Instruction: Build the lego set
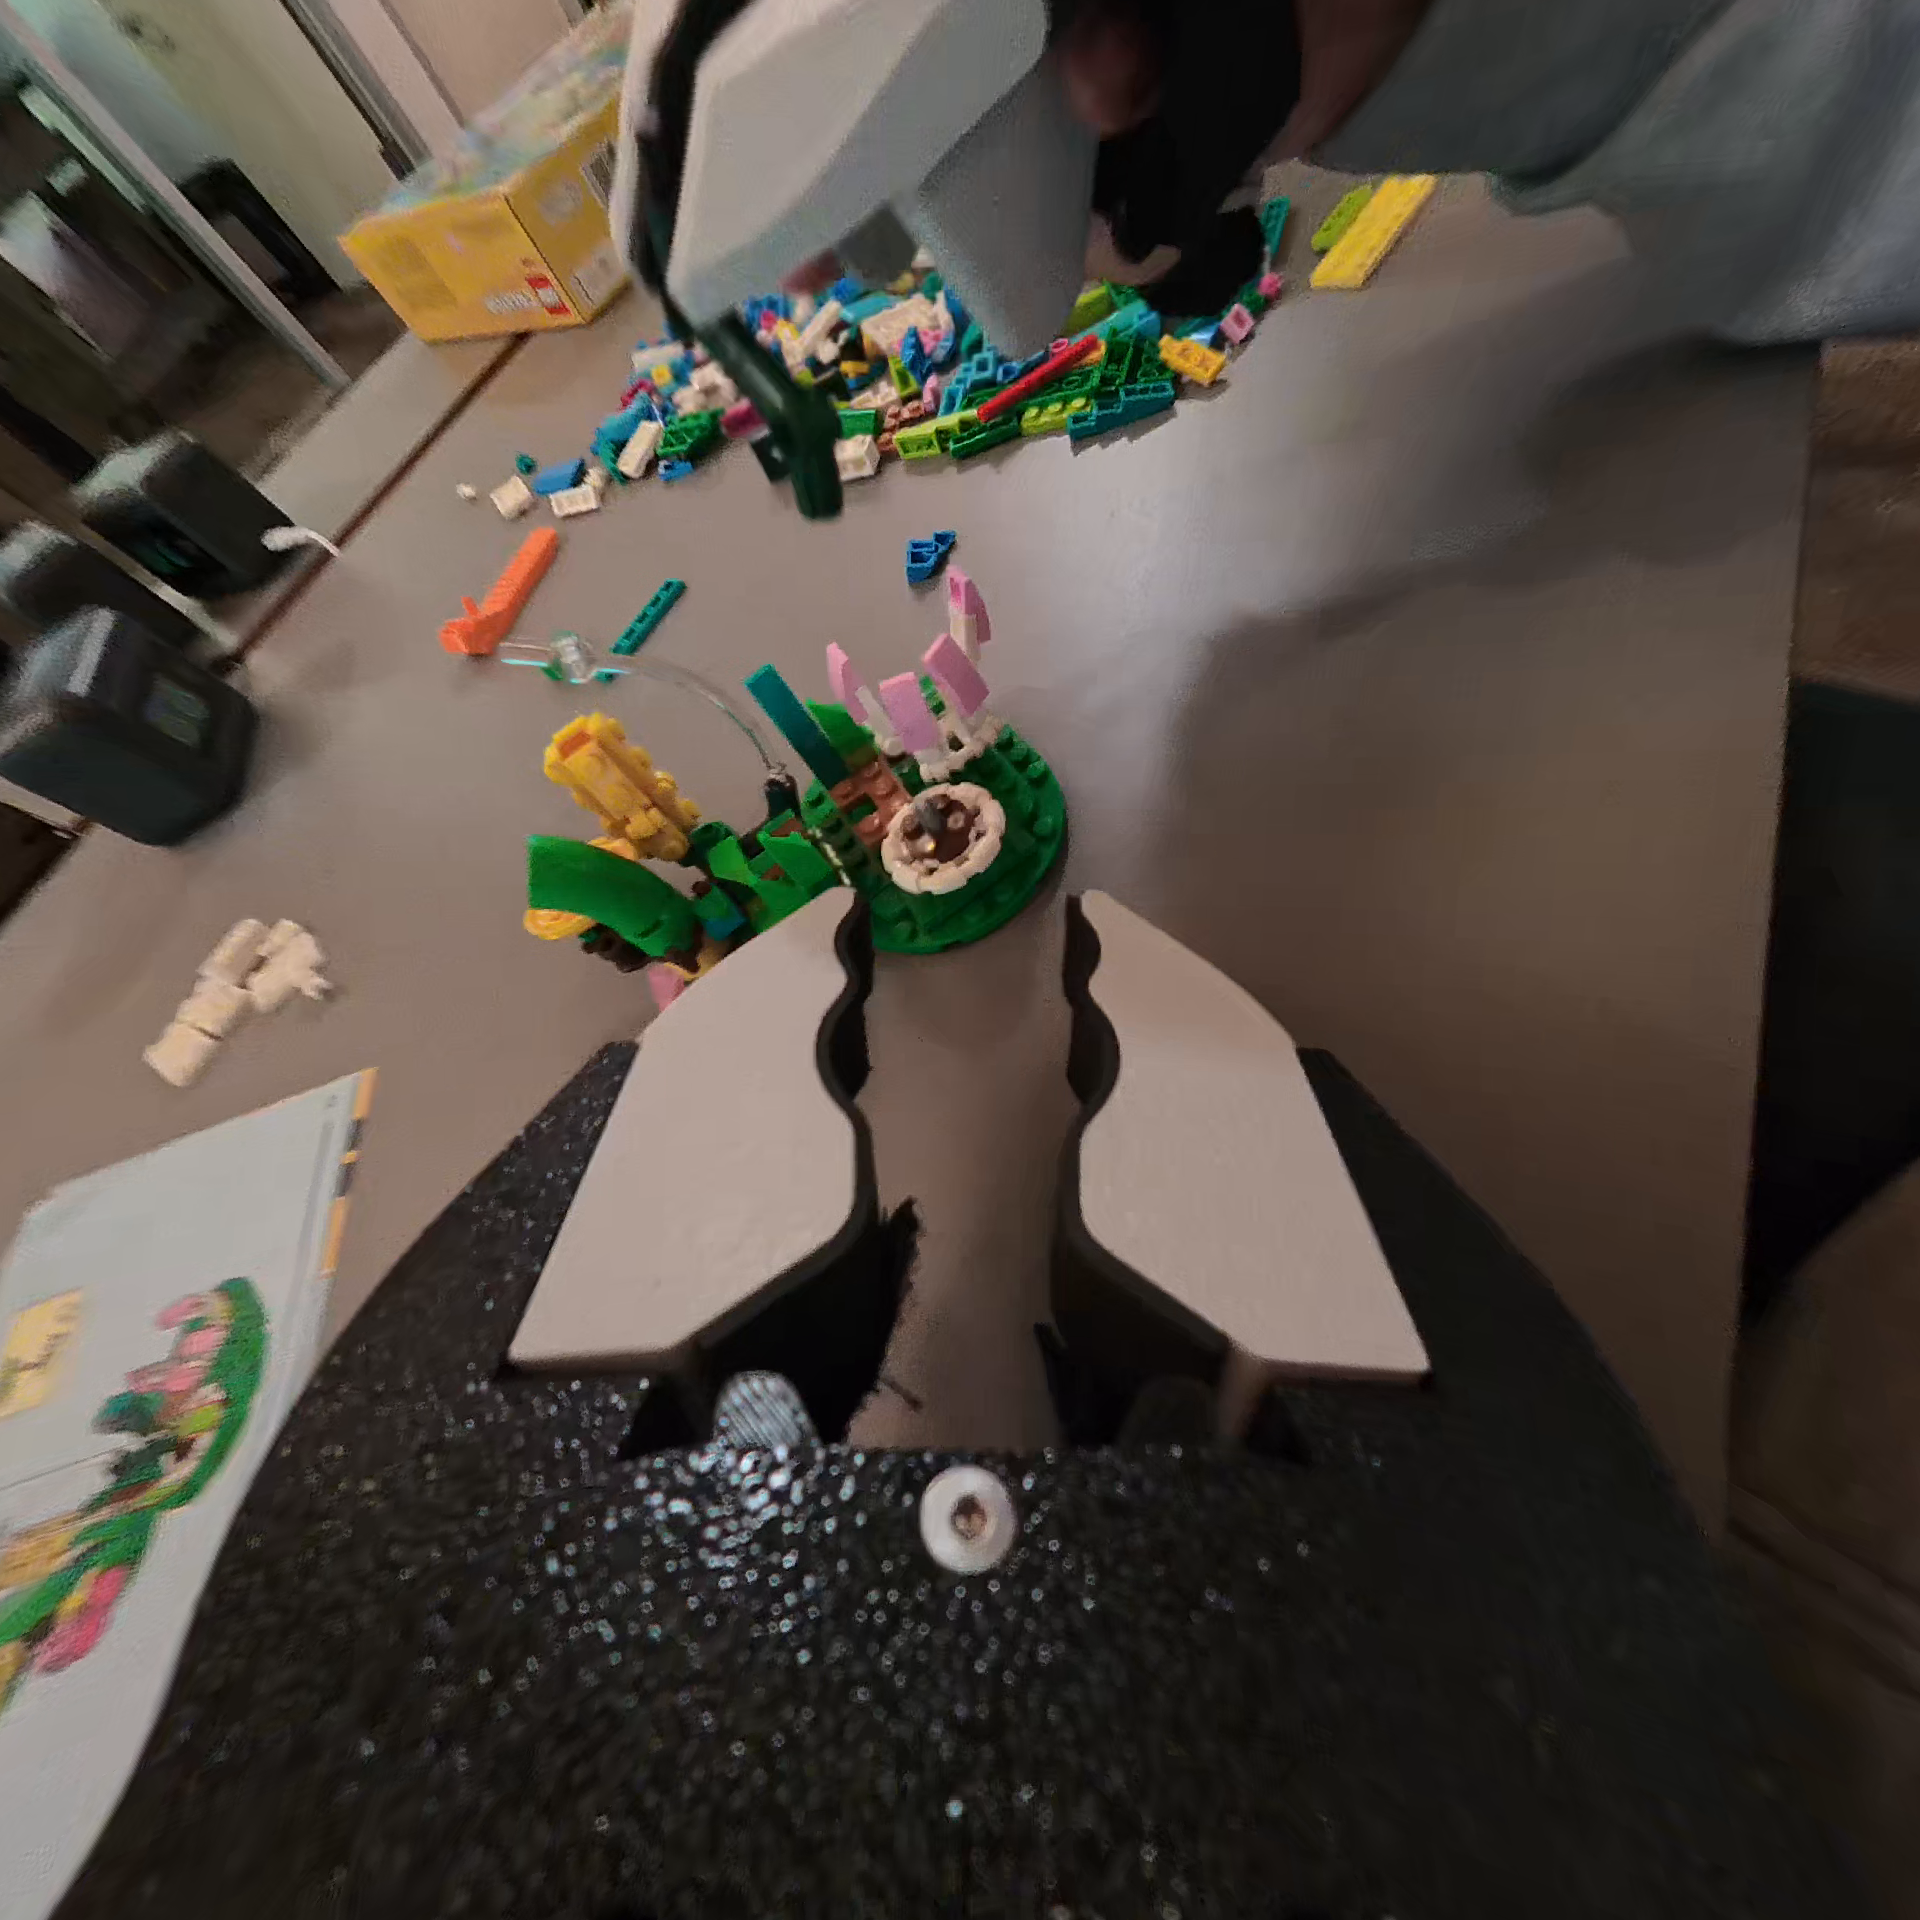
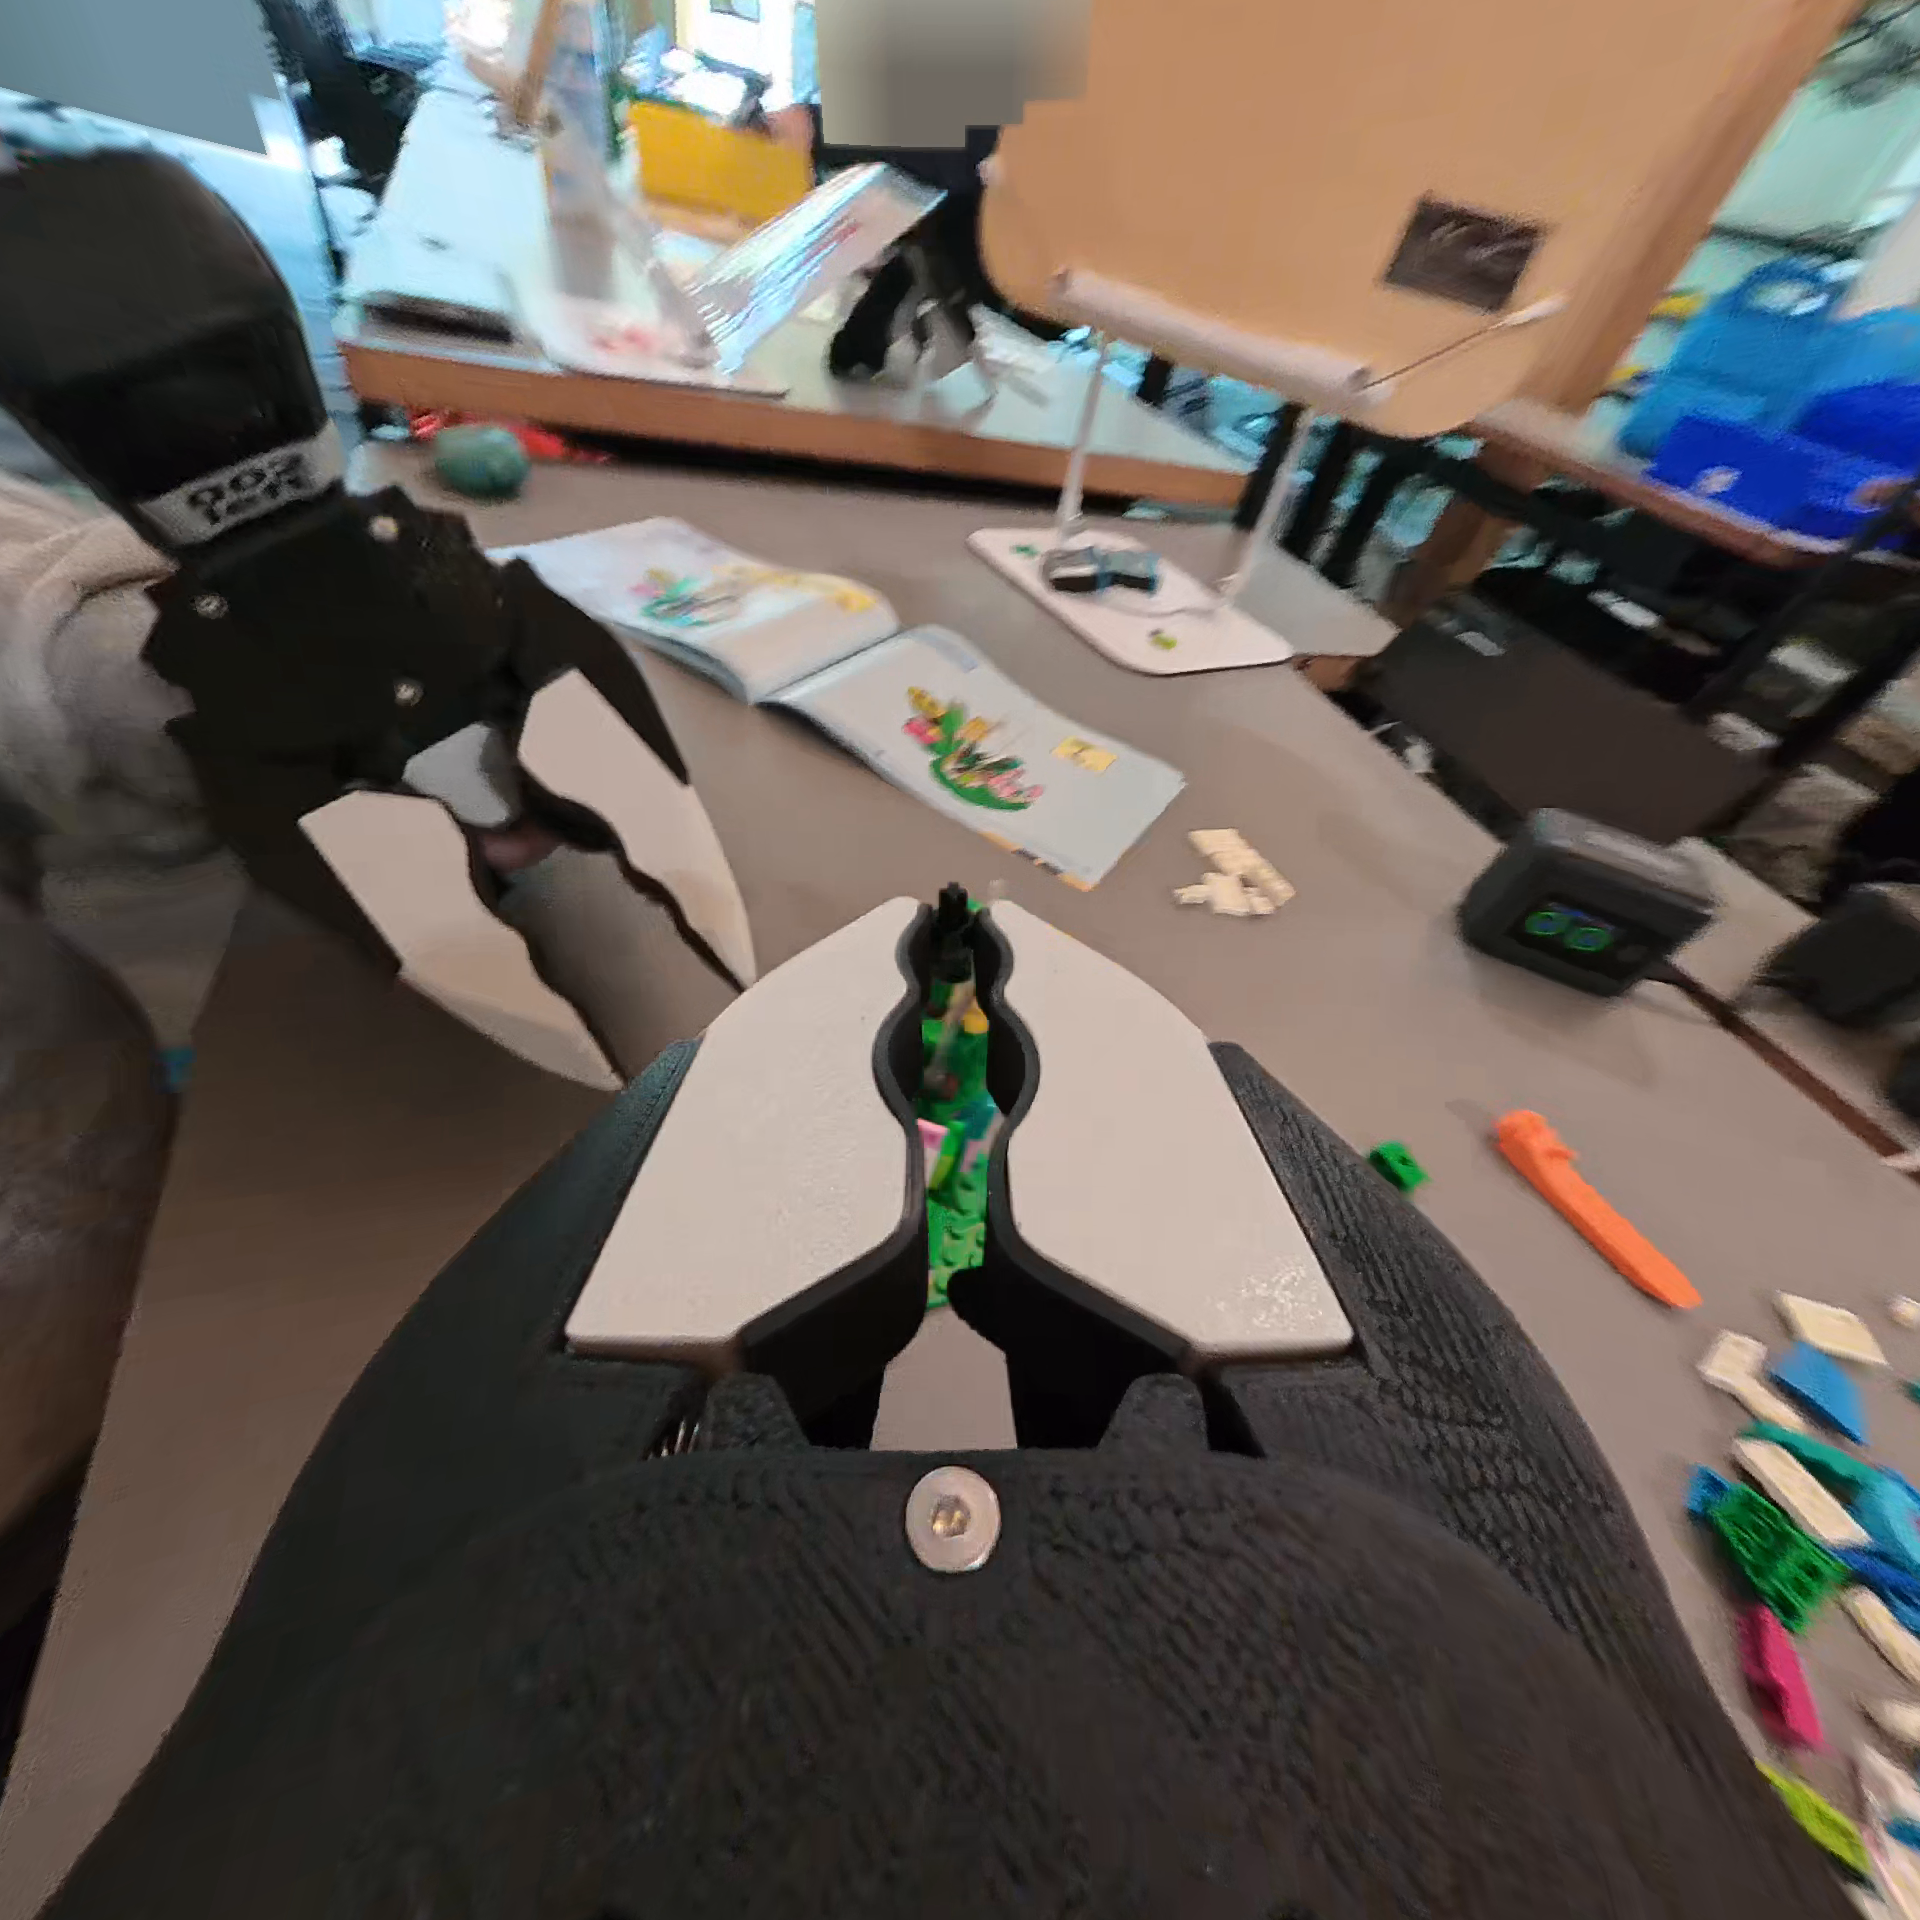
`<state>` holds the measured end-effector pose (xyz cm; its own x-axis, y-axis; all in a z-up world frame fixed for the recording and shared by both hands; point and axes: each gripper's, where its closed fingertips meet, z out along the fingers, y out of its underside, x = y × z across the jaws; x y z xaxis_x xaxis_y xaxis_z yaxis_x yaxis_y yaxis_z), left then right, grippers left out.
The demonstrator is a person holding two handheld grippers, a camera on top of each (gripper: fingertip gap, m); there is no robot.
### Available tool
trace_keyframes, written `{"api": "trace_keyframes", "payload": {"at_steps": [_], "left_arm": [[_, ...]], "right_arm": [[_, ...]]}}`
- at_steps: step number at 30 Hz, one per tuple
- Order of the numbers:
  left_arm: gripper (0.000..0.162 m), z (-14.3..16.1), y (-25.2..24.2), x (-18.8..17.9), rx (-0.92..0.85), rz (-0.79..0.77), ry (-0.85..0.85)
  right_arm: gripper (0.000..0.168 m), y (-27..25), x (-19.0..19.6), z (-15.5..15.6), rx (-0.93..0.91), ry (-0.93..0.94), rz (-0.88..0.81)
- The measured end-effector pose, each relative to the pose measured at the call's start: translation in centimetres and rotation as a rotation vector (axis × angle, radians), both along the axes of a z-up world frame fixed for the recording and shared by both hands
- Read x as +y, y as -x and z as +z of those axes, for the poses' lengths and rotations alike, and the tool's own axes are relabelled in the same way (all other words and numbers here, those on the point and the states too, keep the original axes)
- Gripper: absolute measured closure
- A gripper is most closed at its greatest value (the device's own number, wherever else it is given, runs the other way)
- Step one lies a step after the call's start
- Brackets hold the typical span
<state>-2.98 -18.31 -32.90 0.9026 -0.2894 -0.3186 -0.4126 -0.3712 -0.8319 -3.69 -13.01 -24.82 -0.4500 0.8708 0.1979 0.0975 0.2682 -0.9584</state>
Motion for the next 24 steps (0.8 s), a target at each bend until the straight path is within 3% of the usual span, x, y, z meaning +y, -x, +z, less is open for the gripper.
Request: {"api": "trace_keyframes", "payload": {"at_steps": [1,5,12,17,24], "left_arm": [[0.128,-0.1,-0.2,0.4,-0.039,0.005,0.019],[0.134,-0.7,-0.3,1.5,-0.087,0.056,0.064],[0.130,-2.0,-0.2,2.2,-0.039,0.119,0.110],[0.137,-2.2,-0.1,2.6,-0.057,0.155,0.137],[0.135,-0.9,-0.1,0.0,-0.067,0.154,0.086]], "right_arm": [[0.163,-0.2,0.6,0.5,0.029,0.001,-0.043],[0.162,-1.2,2.5,1.3,0.097,-0.005,-0.174],[0.162,-1.9,5.3,0.0,0.104,0.009,-0.345],[0.162,-0.5,7.5,-3.5,-0.098,0.021,-0.431],[0.162,1.7,6.4,-6.8,-0.281,-0.084,-0.367]]}}
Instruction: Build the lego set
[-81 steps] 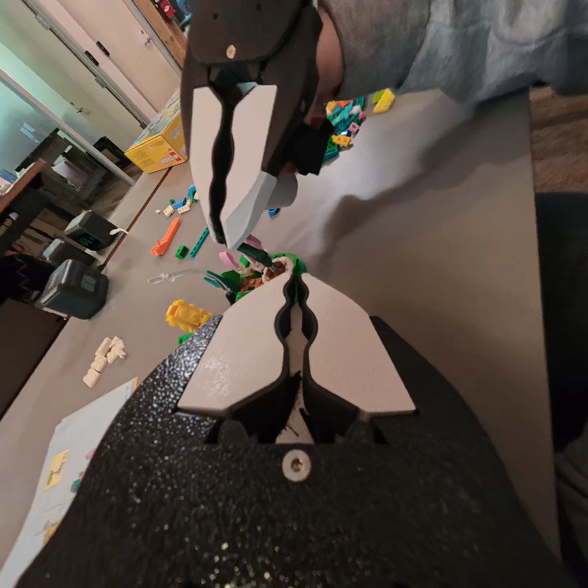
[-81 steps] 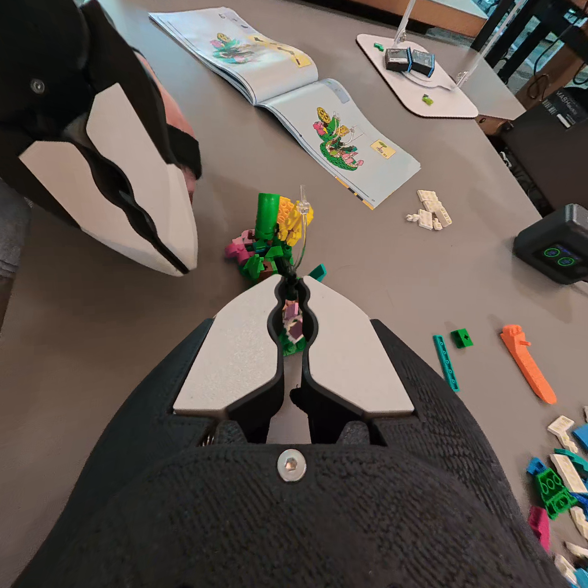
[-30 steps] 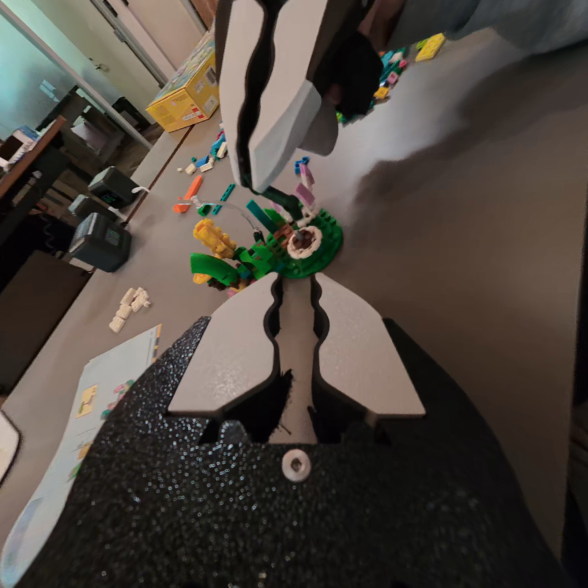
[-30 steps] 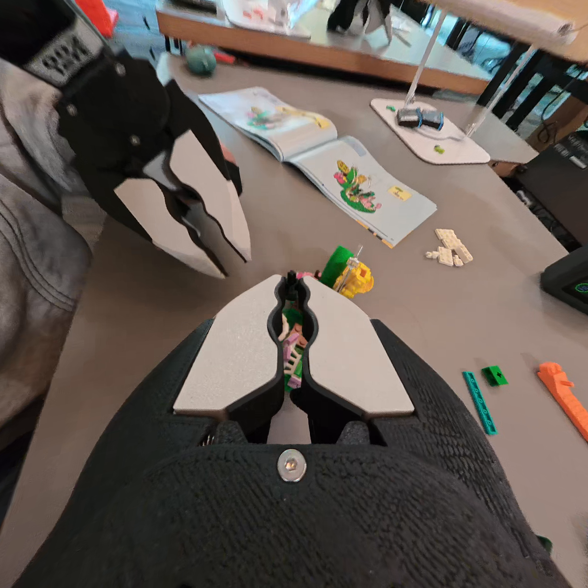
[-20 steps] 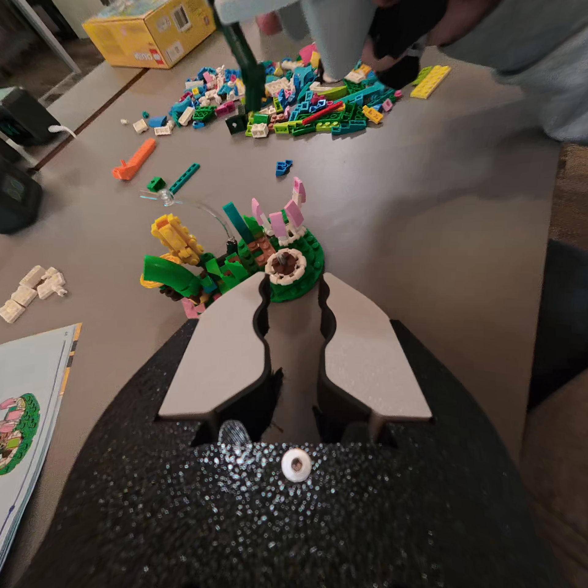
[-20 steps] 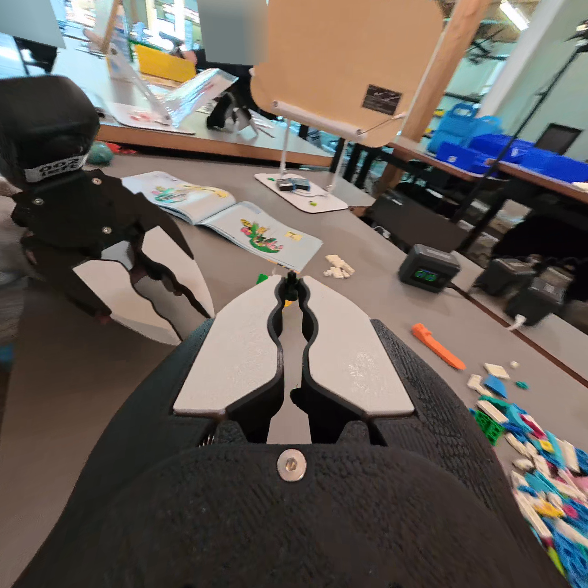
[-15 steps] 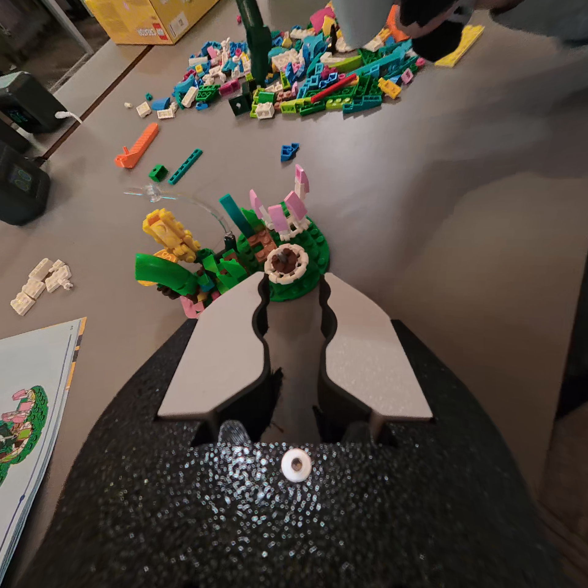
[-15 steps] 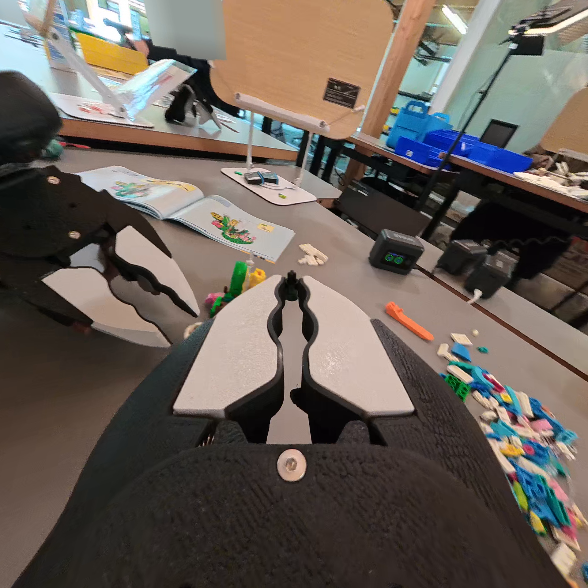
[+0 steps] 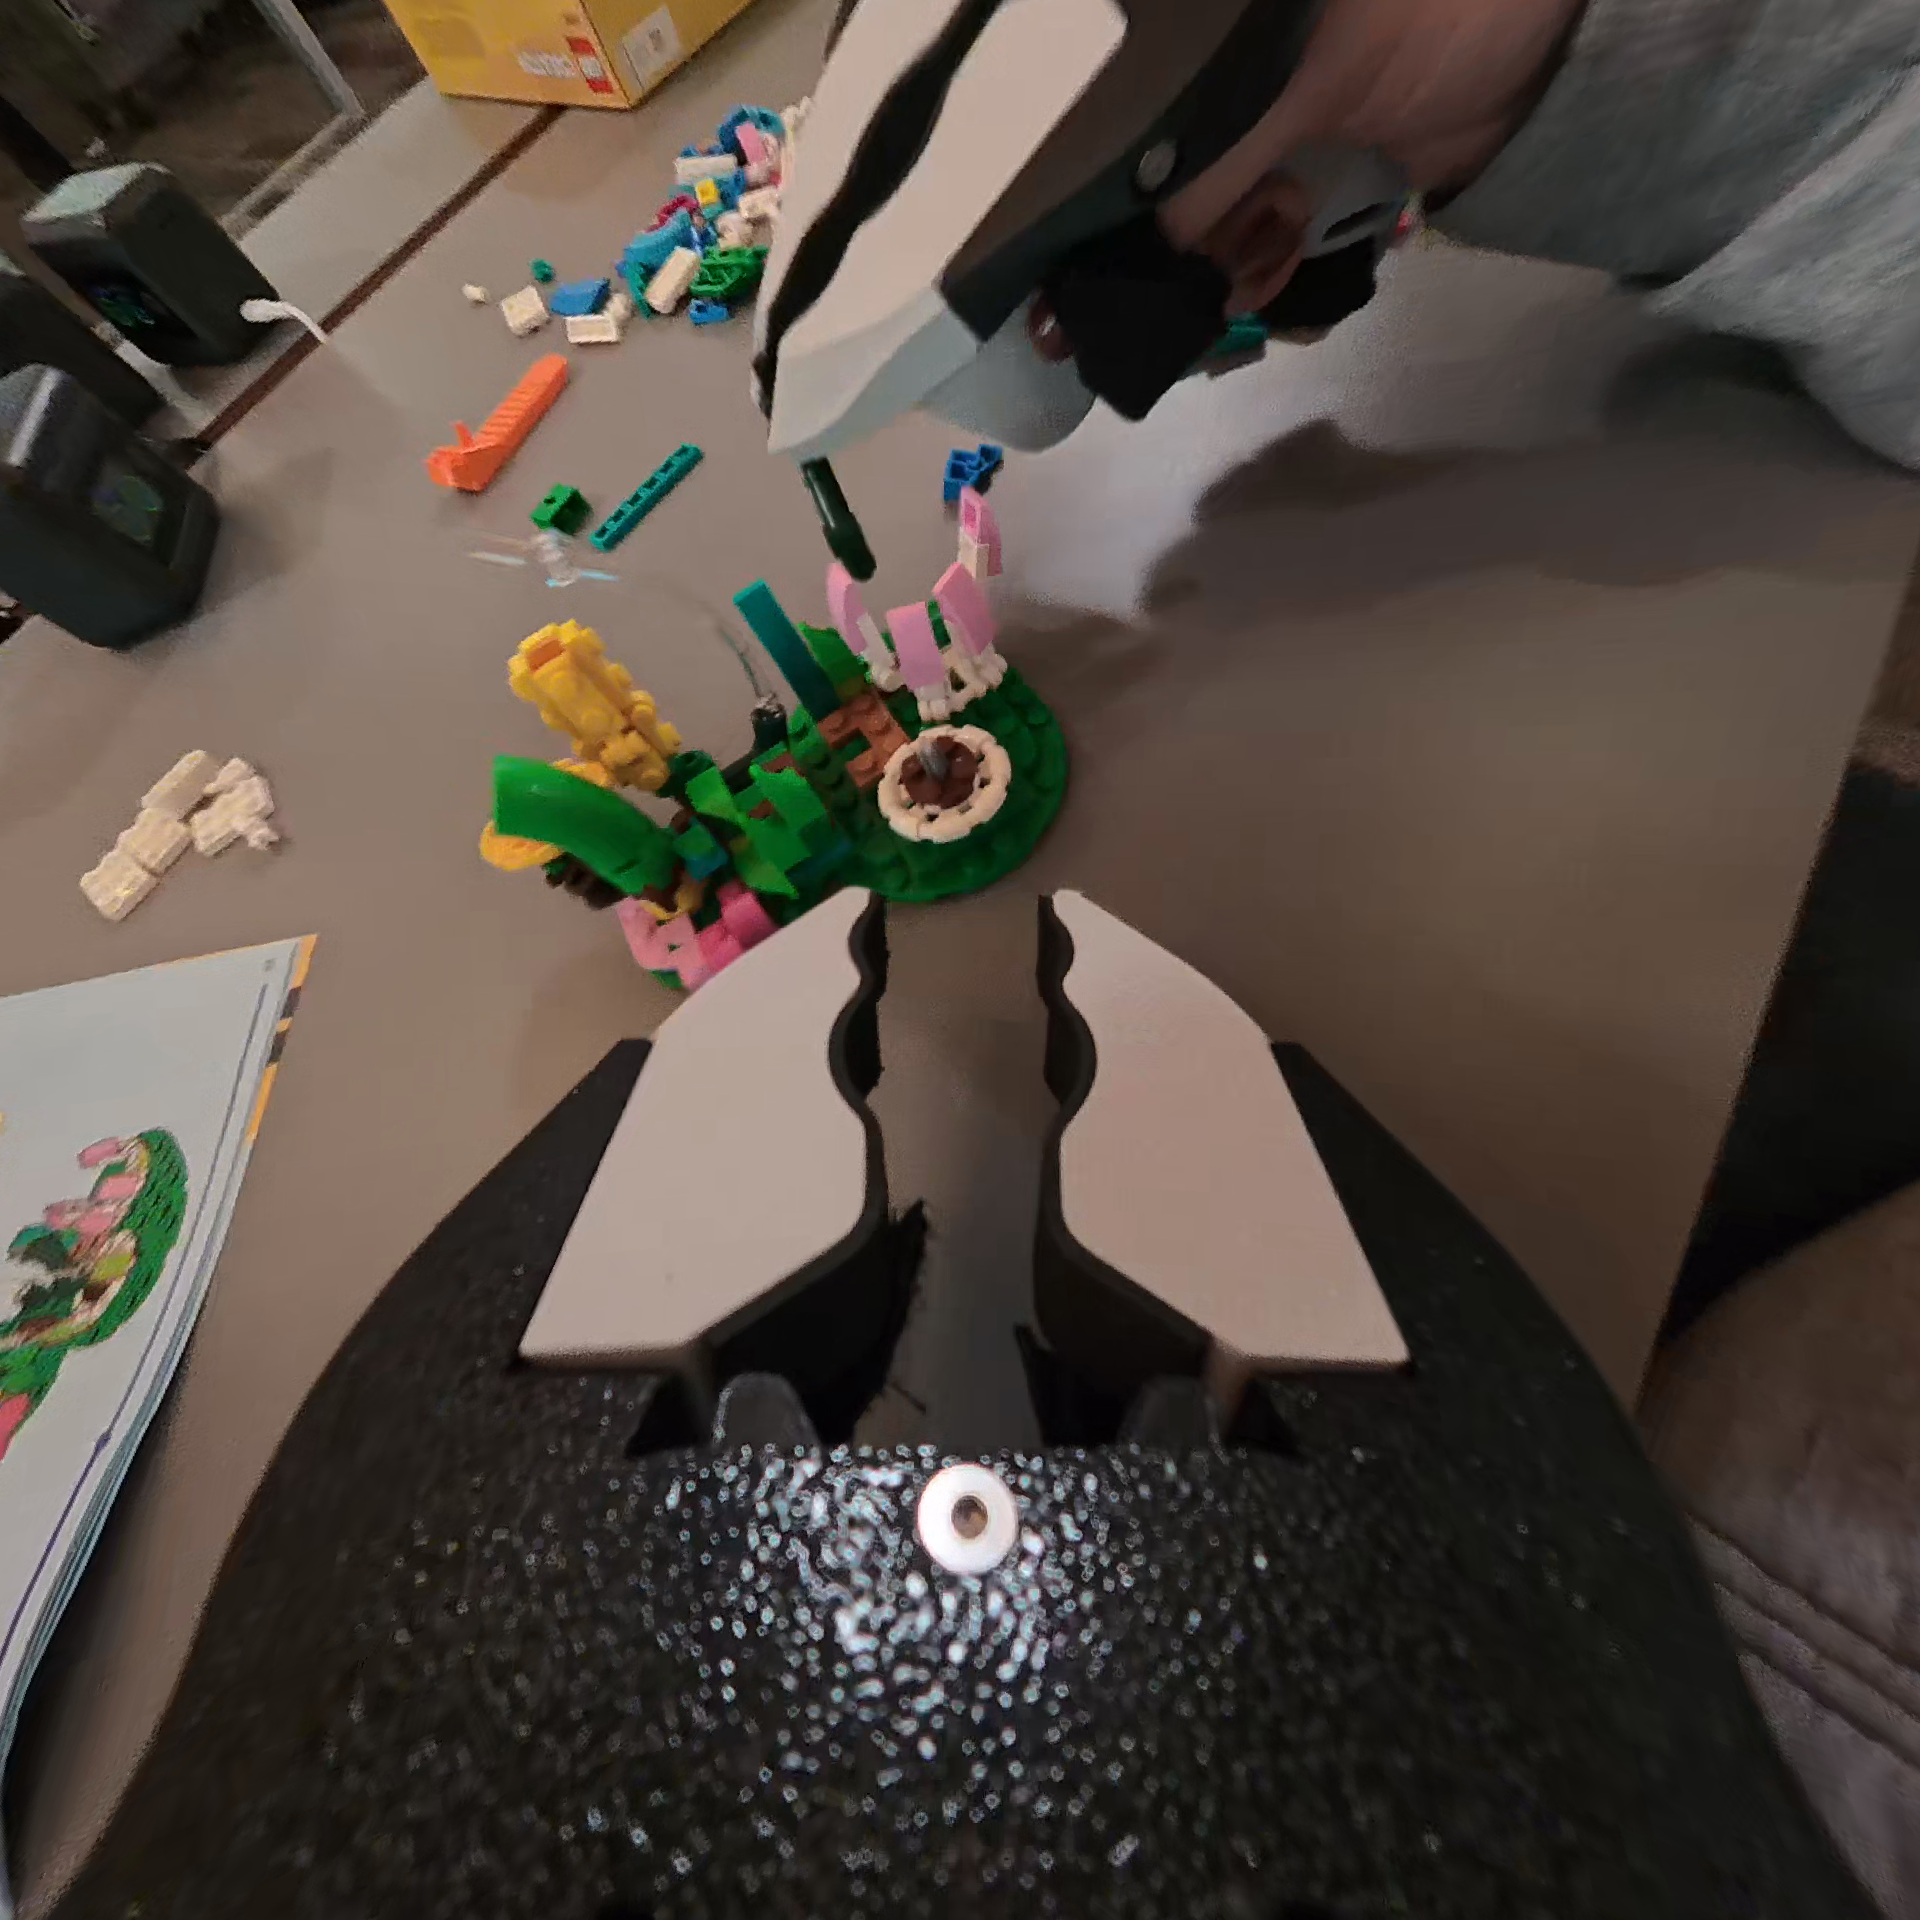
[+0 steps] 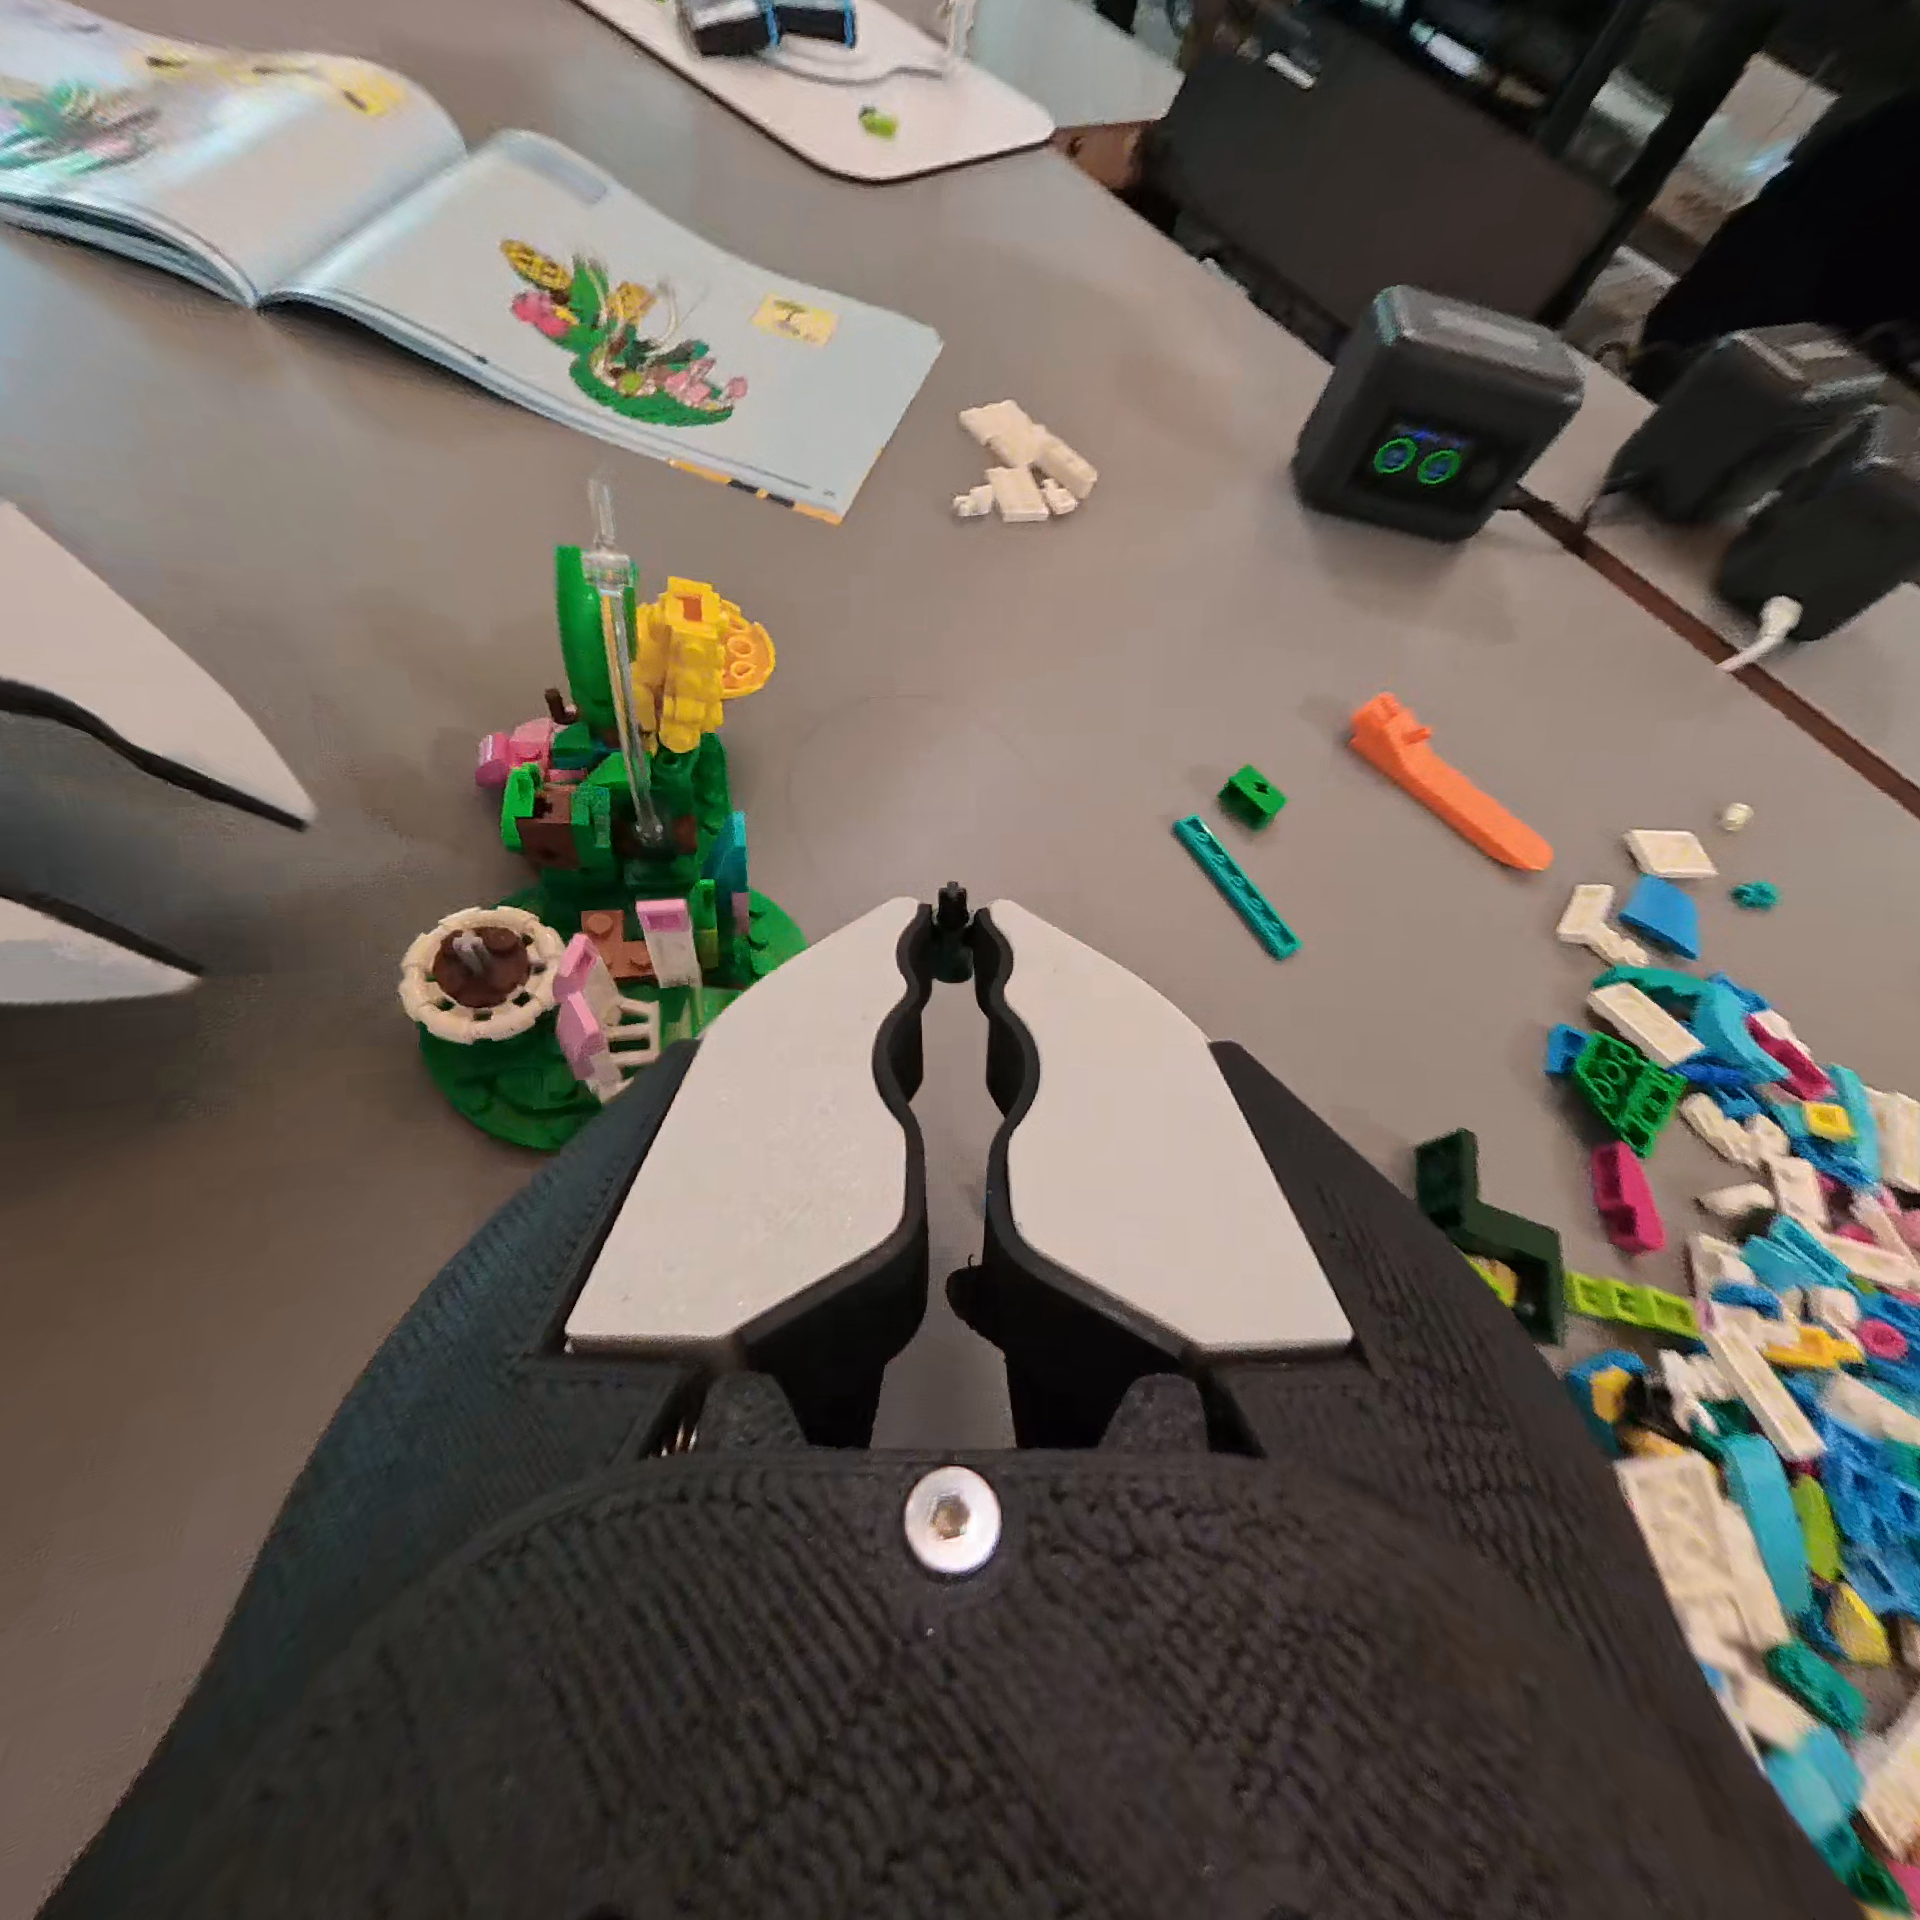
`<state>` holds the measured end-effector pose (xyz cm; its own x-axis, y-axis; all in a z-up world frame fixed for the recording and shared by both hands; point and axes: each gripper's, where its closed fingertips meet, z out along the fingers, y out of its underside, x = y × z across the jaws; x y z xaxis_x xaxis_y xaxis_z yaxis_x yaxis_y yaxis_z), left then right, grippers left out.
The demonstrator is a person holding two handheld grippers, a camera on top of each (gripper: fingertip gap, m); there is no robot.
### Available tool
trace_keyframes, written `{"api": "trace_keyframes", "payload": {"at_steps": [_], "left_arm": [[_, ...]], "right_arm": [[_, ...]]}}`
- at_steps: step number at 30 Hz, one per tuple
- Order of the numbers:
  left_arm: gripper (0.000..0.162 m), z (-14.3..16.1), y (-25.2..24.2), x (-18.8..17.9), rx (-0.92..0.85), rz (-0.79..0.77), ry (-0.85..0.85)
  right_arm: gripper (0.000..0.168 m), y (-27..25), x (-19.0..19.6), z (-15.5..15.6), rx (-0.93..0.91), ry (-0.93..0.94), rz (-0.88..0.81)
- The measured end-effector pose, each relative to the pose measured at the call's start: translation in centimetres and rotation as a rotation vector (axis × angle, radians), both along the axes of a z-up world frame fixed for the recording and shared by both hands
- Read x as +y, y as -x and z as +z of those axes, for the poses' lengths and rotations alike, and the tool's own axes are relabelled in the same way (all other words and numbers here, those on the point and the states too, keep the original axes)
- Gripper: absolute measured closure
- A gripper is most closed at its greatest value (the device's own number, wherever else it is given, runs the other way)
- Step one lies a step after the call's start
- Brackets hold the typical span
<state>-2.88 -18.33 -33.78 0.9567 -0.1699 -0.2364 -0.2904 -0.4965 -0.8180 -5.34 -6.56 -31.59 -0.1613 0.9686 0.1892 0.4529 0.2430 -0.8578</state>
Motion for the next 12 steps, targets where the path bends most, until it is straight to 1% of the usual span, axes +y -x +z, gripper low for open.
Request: {"api": "trace_keyframes", "payload": {"at_steps": [4,7,12], "left_arm": [[0.133,1.2,0.7,-2.5,-0.035,0.040,-0.057],[0.133,2.0,1.3,-4.1,-0.024,0.068,-0.101],[0.130,2.0,1.5,-5.9,-0.014,0.099,-0.113]], "right_arm": [[0.162,1.6,-0.6,-0.9,-0.041,0.029,0.056],[0.162,2.8,-0.9,-1.0,-0.043,0.051,0.083],[0.162,3.7,-2.6,-1.5,-0.090,0.136,0.183]]}}
